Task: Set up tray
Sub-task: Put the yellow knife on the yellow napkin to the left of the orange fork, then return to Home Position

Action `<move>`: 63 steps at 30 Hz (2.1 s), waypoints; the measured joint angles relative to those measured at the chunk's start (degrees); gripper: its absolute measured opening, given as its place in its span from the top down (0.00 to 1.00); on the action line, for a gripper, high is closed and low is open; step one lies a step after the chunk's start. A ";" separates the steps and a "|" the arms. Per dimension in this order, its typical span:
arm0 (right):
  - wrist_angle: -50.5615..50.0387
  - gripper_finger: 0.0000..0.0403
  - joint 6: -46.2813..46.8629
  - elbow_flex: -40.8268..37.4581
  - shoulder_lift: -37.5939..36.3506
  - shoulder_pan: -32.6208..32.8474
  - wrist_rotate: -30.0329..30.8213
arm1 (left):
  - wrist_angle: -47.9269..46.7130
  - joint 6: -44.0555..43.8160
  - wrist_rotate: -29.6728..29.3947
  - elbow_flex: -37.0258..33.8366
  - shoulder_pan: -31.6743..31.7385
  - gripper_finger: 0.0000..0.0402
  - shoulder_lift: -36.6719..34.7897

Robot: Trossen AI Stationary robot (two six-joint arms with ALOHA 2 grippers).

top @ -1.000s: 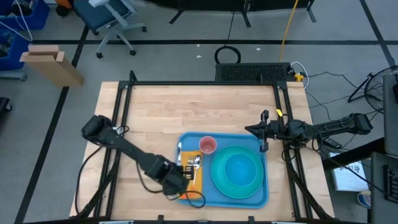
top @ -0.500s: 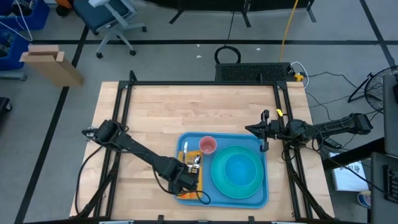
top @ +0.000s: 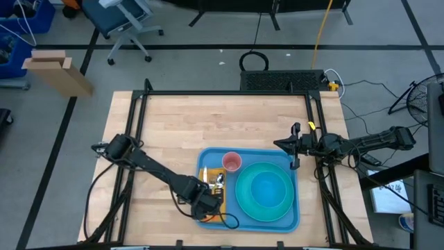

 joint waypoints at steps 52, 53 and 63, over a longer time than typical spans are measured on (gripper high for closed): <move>-0.02 1.00 -0.02 0.00 0.00 0.02 0.00 | 4.20 -7.34 -4.62 -5.84 -3.30 0.76 0.17; -0.02 1.00 -0.02 0.00 0.00 0.00 0.02 | 3.25 -7.28 -6.11 -5.81 -3.57 0.76 0.13; -1.03 1.00 -5.63 0.00 0.00 0.11 -0.75 | -8.30 -22.78 -7.78 -6.10 -3.28 0.85 -14.65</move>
